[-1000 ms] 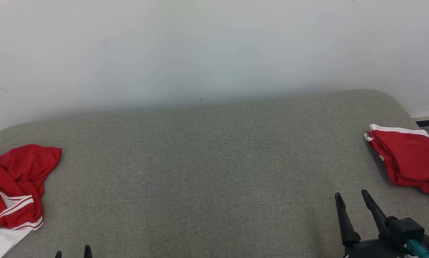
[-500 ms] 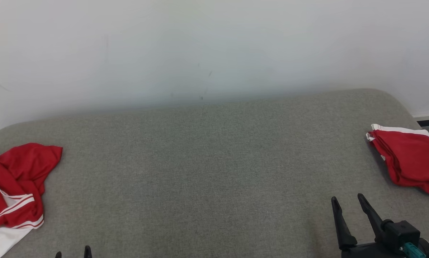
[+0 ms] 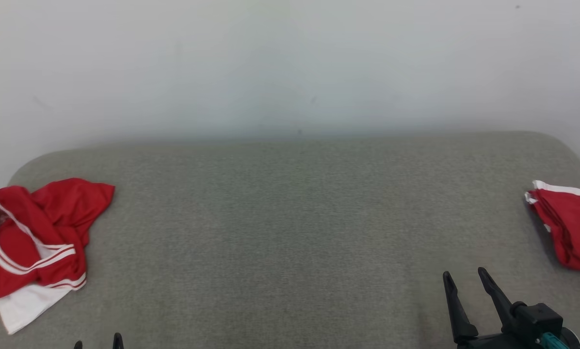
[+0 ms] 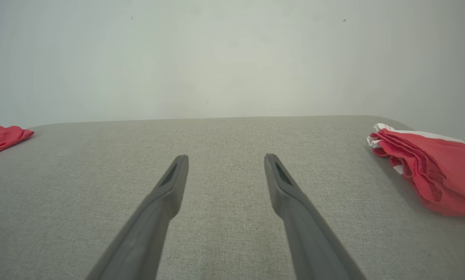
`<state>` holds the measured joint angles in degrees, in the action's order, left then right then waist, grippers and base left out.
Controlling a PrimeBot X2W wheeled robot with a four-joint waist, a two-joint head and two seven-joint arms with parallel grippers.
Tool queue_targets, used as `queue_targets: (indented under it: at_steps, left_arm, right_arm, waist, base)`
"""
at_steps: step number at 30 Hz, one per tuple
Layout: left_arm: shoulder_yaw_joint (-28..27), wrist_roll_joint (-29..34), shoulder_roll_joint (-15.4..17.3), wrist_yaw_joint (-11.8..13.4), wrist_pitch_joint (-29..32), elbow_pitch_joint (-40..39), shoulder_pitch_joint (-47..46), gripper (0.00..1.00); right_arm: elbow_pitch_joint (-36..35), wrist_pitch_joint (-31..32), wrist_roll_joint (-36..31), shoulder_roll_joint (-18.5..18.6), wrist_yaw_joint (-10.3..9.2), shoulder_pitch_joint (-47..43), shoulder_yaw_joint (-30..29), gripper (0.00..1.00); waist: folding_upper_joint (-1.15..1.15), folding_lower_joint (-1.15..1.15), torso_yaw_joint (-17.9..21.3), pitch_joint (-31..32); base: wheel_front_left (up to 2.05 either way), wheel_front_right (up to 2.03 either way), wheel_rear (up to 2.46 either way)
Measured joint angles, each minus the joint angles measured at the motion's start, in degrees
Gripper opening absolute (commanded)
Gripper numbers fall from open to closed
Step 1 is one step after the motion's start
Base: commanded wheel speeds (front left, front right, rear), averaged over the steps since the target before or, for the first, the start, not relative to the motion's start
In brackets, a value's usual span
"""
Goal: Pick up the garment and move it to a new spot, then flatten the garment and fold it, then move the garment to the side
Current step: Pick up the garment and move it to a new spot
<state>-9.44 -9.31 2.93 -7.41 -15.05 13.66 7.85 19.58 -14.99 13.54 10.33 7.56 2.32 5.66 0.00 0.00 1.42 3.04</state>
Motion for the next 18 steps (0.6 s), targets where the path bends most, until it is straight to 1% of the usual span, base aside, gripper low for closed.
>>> queue_targets:
  at_steps: [3, 4, 18]
  left_arm:
    - [-0.24, 0.18, 0.00, 0.00, -0.01, 0.03, 0.05, 1.00]
    - [-0.46, 0.26, -0.01, -0.01, 0.00, 0.00, 0.15, 1.00]
    - [-1.48, 0.69, 0.23, -0.11, 0.00, -0.01, 1.24, 1.00]
  right_arm:
    - [0.01, 0.01, 0.01, -0.21, 0.00, -0.03, 0.32, 1.00]
    - [0.01, 0.00, 0.01, -0.30, 0.00, -0.02, 0.64, 1.00]
    - [0.70, -0.01, 0.54, -1.85, 0.00, -0.02, 3.79, 1.00]
  waist:
    - [0.00, 0.00, -1.75, 0.06]
    - [0.00, 0.00, -3.09, 0.11]
    - [0.00, 0.00, -14.01, 0.61]
  base:
    - [0.00, 0.00, 0.00]
    - [0.00, 0.00, 0.00]
    - [0.00, 0.00, 0.00]
